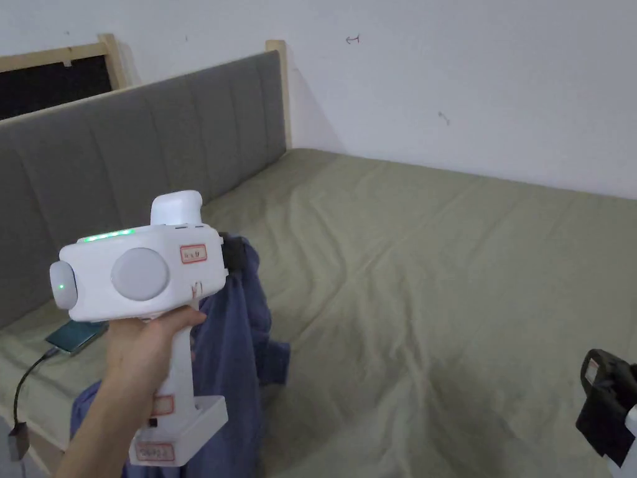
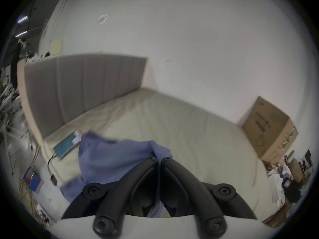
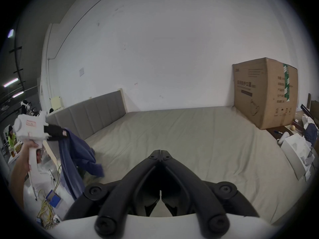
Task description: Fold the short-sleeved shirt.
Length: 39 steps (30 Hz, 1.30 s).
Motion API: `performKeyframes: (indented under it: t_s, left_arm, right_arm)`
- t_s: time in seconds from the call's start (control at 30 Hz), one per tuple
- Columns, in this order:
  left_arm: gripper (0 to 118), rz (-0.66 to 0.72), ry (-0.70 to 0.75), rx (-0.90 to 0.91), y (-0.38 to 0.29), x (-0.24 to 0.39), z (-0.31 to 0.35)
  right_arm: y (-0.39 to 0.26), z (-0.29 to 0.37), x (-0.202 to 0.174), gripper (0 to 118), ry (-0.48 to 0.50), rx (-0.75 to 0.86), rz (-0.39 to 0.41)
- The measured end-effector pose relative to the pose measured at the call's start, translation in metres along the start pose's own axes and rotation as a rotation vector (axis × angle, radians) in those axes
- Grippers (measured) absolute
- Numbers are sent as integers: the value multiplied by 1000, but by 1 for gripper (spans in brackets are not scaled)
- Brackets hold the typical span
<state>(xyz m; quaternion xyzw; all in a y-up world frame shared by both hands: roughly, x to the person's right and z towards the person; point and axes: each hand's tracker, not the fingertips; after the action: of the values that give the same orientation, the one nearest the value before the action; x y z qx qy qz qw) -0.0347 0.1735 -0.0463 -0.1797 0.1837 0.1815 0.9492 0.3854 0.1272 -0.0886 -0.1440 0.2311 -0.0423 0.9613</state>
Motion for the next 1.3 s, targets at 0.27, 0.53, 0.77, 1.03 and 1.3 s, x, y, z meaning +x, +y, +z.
performKeyframes:
  t_s: [0.27,0.53,0.77,1.03,1.3]
  left_arm:
    - [0,-156,-289,109,44,136,40]
    - [0,-310,-553,-20,-14,256,22]
    - [0,-214,-636,-345,-145,307,-45]
    - [0,-281,-573,-673,-287,310,-80]
    - [100,-279,-529,-598,-261,303,-76]
  right_arm:
    - [16,36,39,0,-107,79,-35]
    - [20,66,80,0,-211,113,-65]
    - [11,73,112,0,-283,86,-104]
    - [0,70,128,0,-315,41,-113]
    - [1,69,123,0,-304,34,-104]
